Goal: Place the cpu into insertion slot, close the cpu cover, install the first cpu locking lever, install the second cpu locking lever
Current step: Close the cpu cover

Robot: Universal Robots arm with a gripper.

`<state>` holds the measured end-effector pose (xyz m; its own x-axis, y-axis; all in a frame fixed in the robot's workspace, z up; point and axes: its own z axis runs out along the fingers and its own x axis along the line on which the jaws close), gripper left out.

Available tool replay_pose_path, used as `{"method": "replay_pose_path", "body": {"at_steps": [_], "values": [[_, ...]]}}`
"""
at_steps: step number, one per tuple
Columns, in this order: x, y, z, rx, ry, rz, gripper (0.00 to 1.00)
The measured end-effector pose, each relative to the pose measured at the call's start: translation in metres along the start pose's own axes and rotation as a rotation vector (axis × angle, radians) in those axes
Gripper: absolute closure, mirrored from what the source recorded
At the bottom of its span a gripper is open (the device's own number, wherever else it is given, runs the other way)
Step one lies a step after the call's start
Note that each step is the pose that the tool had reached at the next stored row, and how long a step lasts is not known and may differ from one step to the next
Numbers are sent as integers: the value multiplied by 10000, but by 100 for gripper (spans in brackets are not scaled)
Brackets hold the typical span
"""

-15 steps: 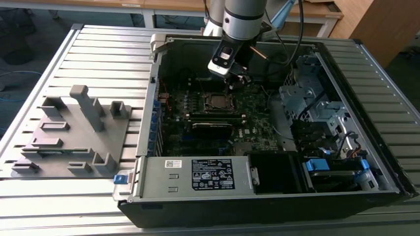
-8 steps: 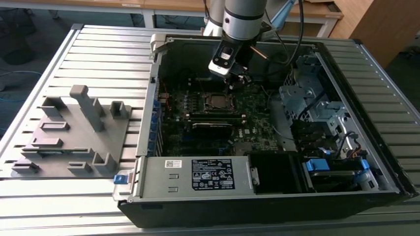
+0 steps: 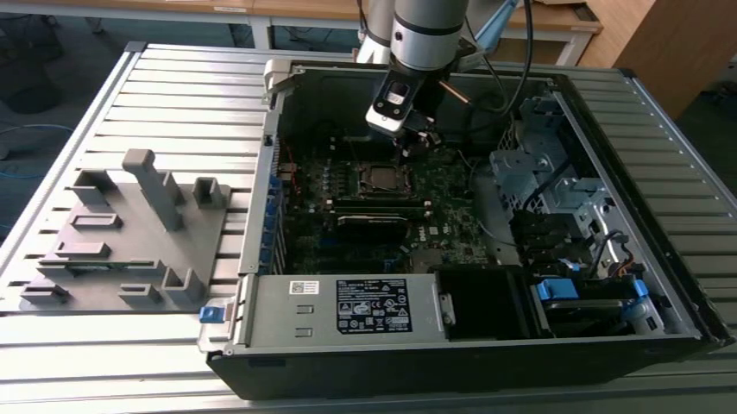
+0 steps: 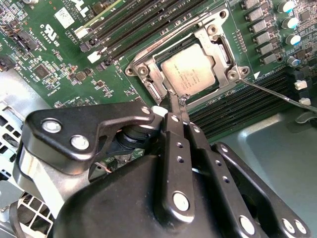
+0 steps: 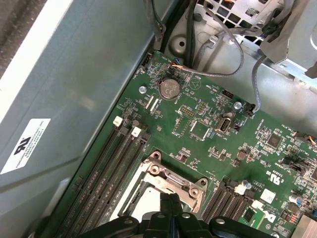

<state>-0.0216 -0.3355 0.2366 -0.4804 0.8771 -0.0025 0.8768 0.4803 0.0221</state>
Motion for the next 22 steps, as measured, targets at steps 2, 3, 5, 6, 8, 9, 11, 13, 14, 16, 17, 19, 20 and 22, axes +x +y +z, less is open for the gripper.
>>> {"method": "replay_pose_path", "body": {"at_steps": [2, 3, 5, 6, 8, 9, 11, 13, 14, 16, 17, 19, 20, 22], "values": [[0, 0, 0, 0, 0, -18, 90], [0, 0, 0, 0, 1, -44, 90], [0, 0, 0, 0, 1, -70, 90], [0, 0, 0, 0, 1, -71, 90], [0, 0, 0, 0, 2, -71, 90], [0, 0, 0, 0, 1, -72, 90], [0, 0, 0, 0, 2, -80, 90], [0, 0, 0, -1, 3, -130, 90], [0, 0, 0, -1, 4, -144, 90], [0, 0, 0, -1, 3, -146, 90], [0, 0, 0, 0, 3, -147, 90], [0, 0, 0, 0, 3, -148, 90], [0, 0, 0, 0, 3, -148, 90], [0, 0, 0, 0, 4, -179, 90]]}}
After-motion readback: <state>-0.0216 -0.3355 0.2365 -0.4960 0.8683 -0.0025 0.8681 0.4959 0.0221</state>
